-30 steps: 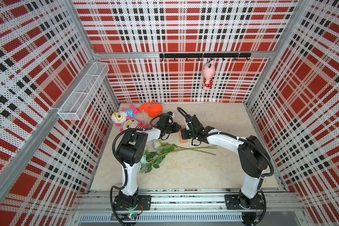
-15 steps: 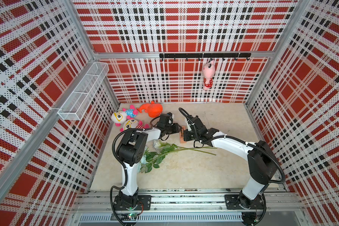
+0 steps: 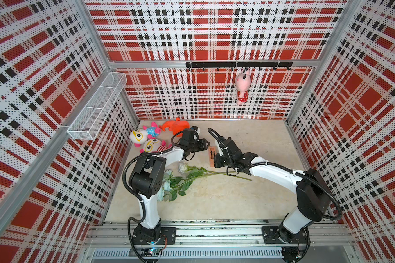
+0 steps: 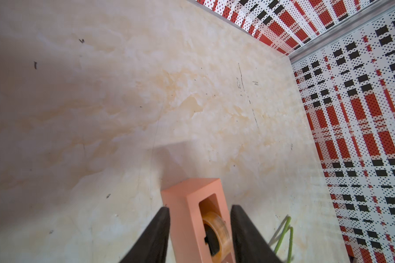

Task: Wrap bouquets with tape
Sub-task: Pull the tape from the tape cutter, then stick the tape to the bouquet.

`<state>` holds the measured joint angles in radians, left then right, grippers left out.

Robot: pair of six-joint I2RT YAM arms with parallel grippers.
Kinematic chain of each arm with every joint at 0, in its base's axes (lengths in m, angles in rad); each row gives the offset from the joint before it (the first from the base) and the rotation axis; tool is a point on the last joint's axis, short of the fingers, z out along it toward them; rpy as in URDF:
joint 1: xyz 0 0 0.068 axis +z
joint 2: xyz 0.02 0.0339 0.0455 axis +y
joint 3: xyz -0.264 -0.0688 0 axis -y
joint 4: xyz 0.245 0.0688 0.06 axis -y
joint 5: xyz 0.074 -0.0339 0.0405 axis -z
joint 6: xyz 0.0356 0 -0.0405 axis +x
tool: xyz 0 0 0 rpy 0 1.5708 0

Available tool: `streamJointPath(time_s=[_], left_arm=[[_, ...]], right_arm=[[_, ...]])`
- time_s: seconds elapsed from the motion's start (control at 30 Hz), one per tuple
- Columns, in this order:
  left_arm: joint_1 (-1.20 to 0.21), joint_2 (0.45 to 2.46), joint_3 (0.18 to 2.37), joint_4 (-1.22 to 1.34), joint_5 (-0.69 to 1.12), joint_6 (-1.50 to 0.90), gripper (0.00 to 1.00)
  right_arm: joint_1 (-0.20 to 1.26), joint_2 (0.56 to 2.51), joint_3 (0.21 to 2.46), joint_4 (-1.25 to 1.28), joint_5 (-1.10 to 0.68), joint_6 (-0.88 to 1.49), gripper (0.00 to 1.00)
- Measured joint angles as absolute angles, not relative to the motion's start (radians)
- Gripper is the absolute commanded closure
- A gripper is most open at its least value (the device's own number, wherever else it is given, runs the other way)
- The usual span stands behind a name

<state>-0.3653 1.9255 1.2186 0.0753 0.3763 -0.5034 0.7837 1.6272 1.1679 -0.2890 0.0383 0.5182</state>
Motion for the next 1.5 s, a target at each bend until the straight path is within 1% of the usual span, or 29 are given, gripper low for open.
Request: streamJointPath(time_s=[0.33,0.57,0.8,0.87,0.97,1.07,1.23,1.37,1.5], left_arm=[[-0.360,1.880,1.174,0.070,0.361,-0.472,0.56],[-0.352,1.836,1.145,0.062,0.353,-0.443,0.56],[-0.348,1.829,1.121,0.055,0.342,-0.432,0.56],[-0.348,1.829,1.119,0.051,0.340,-0.427,0.56],[-0.348,1.829,1.117,0.051,0.340,-0.420,0.57],[-0.348,1.829,1.117,0.050,0.339,-0.417,0.57],[-0.348,1.829,1.117,0.050,0.339,-0.414,0.57],[-0.346,1.829,1.117,0.044,0.336,-0.411,0.57],[-0.340,1.829,1.117,0.031,0.333,-0.403,0.58]], right_arm=[[0.844,1.588,1.075,-0.280,0.068,0.561,1.00],[0.897,1.586,0.972,-0.240,0.053,0.620,1.00],[0.902,1.592,0.912,-0.173,0.052,0.654,1.00],[0.903,1.607,0.911,-0.160,0.044,0.658,0.97],[0.904,1.635,0.910,-0.144,0.037,0.664,0.96],[0.904,1.652,0.906,-0.131,0.035,0.671,0.91],[0.915,1.654,0.881,-0.134,0.005,0.680,0.76],[0.921,1.654,0.862,-0.142,-0.013,0.680,0.72],[0.927,1.625,0.846,-0.209,-0.019,0.666,0.62]])
